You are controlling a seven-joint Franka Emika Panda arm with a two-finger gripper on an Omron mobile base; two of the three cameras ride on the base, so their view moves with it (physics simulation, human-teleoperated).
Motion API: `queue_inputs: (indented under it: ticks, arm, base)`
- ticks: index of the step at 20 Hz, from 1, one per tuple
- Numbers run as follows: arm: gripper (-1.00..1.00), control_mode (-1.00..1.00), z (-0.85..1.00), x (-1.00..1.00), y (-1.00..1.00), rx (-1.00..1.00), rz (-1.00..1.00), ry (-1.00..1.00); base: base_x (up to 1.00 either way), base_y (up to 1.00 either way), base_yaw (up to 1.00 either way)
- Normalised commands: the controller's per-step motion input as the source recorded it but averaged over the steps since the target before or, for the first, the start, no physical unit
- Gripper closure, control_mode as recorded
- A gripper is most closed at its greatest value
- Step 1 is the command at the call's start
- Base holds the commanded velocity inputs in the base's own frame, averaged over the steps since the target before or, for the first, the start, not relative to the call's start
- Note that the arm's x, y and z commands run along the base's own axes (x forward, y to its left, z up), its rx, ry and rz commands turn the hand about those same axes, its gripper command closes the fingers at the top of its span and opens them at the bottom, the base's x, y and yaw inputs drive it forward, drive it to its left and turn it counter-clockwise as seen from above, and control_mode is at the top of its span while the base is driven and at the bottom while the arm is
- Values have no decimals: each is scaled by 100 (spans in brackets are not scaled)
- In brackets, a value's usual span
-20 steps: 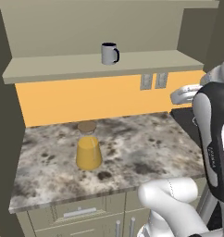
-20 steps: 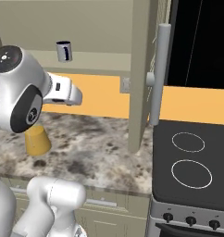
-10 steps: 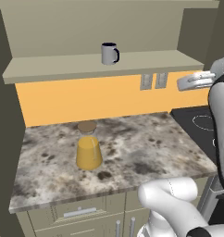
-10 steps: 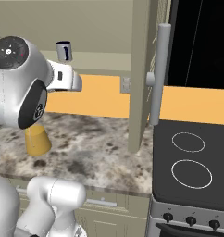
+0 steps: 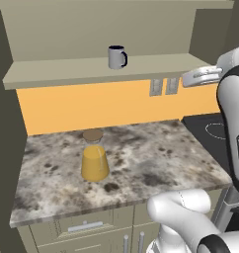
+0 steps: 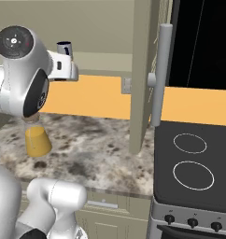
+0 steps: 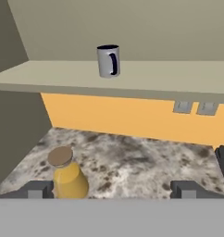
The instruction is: There is a tray on the dining counter. Grab the cup, mug, and pitcher and place them on the tray. The pitcher may be placed next to the tray if it cannot fit the tray.
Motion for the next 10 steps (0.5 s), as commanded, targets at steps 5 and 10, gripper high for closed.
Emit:
queue_inputs:
  ticks: [5, 10]
  arm:
    - [-100, -100, 3, 32, 10, 0, 9, 0]
    - [-100, -100, 0, 37, 20, 0, 9, 0]
  base:
    - [0, 0, 0]
    - [0, 0, 0]
